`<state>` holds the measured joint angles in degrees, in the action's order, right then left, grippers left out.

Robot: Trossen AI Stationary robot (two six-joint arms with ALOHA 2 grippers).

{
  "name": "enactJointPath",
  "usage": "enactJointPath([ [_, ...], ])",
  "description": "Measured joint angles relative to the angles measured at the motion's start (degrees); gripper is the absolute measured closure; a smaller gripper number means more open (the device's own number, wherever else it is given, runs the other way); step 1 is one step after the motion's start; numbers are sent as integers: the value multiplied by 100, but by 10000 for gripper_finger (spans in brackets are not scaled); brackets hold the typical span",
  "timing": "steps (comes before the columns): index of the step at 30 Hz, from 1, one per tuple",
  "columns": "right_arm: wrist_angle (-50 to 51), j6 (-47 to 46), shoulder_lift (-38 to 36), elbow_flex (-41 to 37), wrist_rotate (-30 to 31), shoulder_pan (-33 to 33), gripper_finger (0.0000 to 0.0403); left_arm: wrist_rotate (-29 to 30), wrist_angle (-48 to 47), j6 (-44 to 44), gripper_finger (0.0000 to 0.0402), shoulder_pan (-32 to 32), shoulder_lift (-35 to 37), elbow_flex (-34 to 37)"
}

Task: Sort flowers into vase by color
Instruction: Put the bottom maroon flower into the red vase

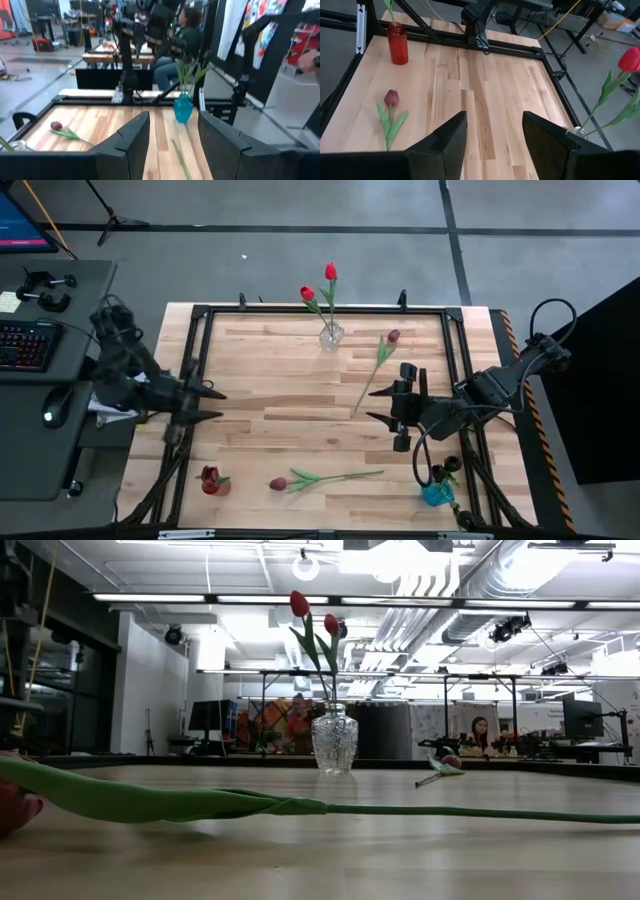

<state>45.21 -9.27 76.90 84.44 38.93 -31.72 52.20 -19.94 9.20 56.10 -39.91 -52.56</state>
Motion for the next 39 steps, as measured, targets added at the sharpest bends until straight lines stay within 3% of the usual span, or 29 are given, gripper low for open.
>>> enactJointPath([
  [4, 119, -139, 146, 0, -160, 62, 222, -1170, -27, 36, 245, -1114, -452, 1],
  [12, 477, -196, 596, -2, -526, 211, 222, -4173, 338, 56, 245, -3212, -1526, 4],
  [17, 577, -111, 554, -7, -465, 176, 222, -5208, 1313, -240, 245, -3877, -2686, 2],
  [22, 609, -305, 326, -7, -455, 105, 222, -5370, 2065, -554, 245, -4146, -3987, -86],
  [31, 632, -377, 177, -4, -442, 43, 222, -5603, 2086, -2039, 245, -3936, -5802, -1190],
  [34, 632, -377, 175, -4, -445, 43, 222, -5630, 2022, -3263, 245, -3839, -6186, -1517],
  [39, 632, -377, 175, -4, -445, 43, 222, -4594, 1950, -6128, 245, -3559, -6679, -1872],
])
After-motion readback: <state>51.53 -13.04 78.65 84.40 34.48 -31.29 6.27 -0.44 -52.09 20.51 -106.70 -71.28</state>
